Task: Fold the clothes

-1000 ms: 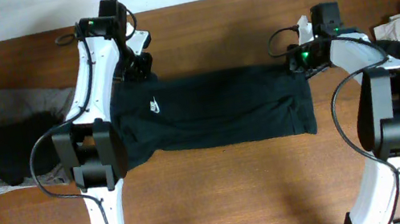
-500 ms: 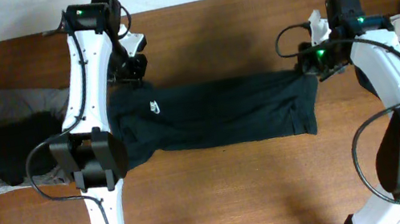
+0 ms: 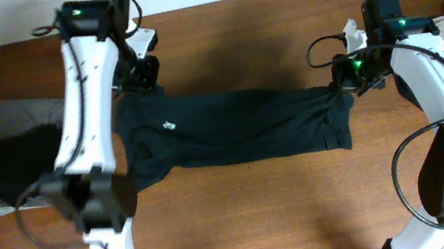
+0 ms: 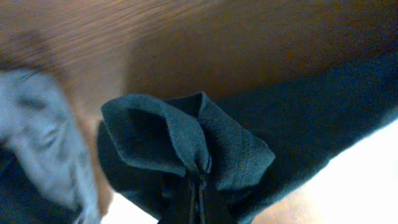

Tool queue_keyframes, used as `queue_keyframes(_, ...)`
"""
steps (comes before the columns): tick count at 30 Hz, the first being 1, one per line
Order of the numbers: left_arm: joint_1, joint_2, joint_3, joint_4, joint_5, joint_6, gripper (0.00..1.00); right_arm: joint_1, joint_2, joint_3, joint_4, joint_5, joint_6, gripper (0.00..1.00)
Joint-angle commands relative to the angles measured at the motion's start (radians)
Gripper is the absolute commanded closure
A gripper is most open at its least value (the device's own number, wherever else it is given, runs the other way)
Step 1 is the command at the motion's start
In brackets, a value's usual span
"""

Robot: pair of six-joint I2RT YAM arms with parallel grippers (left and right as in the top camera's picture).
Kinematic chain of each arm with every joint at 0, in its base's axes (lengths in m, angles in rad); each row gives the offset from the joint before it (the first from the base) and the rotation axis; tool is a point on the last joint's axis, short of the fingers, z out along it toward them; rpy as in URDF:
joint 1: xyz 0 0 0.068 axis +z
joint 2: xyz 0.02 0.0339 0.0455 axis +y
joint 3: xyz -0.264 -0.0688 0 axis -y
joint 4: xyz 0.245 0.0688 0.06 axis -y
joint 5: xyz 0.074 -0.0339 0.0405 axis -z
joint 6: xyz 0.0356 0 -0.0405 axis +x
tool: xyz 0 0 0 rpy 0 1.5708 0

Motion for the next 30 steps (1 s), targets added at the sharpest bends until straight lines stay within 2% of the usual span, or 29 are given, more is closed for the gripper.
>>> queue_keyframes(1, -0.011, -0.202, -0.123, 0.049, -0.046, -0.048, 1.0, 0.0, -0.032, 0.008, -0.001, -0.007, -0.011, 0.96)
queue_keyframes(11, -0.011, -0.211, -0.586, 0.345, -0.017, -0.066, 1.0, 0.027, -0.032, 0.008, -0.08, -0.013, -0.011, 0.96)
queue_keyframes(16, -0.002, -0.211, -0.732, 0.465, -0.021, -0.068, 1.0, 0.048, -0.032, 0.008, -0.087, -0.005, -0.011, 0.96)
queue_keyframes(23, 0.013, -0.211, -0.76, 0.411, -0.021, -0.078, 1.0, 0.115, -0.032, 0.005, -0.157, -0.003, -0.019, 0.96)
queue_keyframes(30, 0.018, -0.211, -0.768, 0.346, -0.021, -0.089, 1.0, 0.14, -0.032, -0.026, -0.243, 0.13, 0.054, 0.96)
